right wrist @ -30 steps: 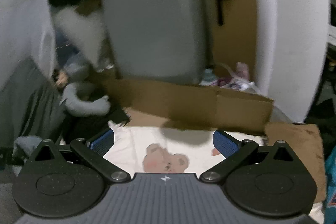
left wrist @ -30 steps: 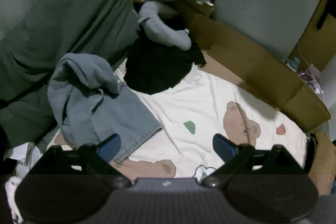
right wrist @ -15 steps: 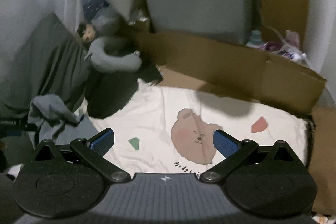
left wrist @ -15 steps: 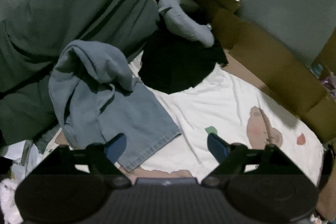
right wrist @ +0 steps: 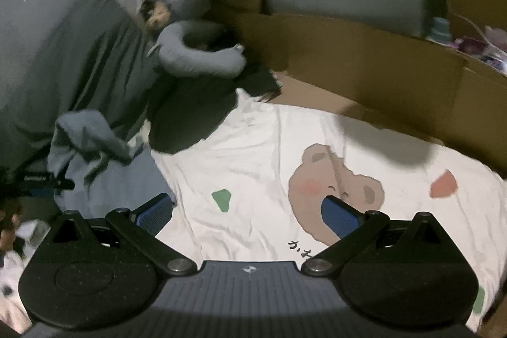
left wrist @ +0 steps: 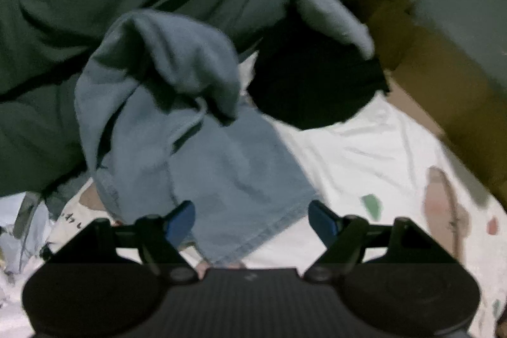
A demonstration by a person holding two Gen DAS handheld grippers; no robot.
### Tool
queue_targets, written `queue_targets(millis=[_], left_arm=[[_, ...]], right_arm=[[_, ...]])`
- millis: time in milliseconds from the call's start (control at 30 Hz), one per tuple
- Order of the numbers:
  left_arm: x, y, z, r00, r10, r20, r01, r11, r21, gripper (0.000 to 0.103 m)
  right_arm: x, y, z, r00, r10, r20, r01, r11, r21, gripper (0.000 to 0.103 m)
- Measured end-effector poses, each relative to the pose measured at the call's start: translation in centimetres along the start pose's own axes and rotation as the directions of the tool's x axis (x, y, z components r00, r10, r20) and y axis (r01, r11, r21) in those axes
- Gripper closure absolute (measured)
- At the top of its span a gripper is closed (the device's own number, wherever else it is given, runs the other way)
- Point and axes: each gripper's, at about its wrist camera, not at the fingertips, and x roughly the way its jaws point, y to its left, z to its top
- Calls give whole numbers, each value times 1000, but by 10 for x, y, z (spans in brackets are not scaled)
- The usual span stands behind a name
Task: Fold clothes
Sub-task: 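Move the left tool toward the crumpled blue denim garment, then close the left gripper on the denim garment's hem and lift it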
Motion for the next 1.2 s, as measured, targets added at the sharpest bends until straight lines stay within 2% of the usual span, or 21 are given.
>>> queue_targets(millis=[233,367,533,633,867,967,1100,1200], left_arm=[[46,25,-20,999,28,-24,-29,999,-27,25],[67,32,-32,999,28,-46,-29,999,-26,28],[87,39,-37,999,-9,-54,7,999,-34,28],[98,39,-38,997,19,-71,-21,1000,-20,31],[114,42,-40,994,40,-104,-46,998,-53,35],[120,43,-40,994,40,-99,-47,997,-66,36],[132,48,-42,993,37,-114,-48,994,-100,42],[138,50,-41,991,6,-134,-19,995,-96,46]], right_arm=[[29,-2,-21,1000,2,26,-1,1000,-9,0],[45,-4,-42,999,24,49,-26,998,56,0],[62,-4,-68,999,43,18,-45,990,131,0],[68,0,-78,998,59,5,-59,992,112,0],[85,5,-86,995,92,-25,-90,993,70,0],[91,8,-90,993,106,-49,-103,993,61,3],[94,7,-102,993,96,-74,-92,995,49,4],[95,0,-112,990,100,-99,-93,993,71,5]])
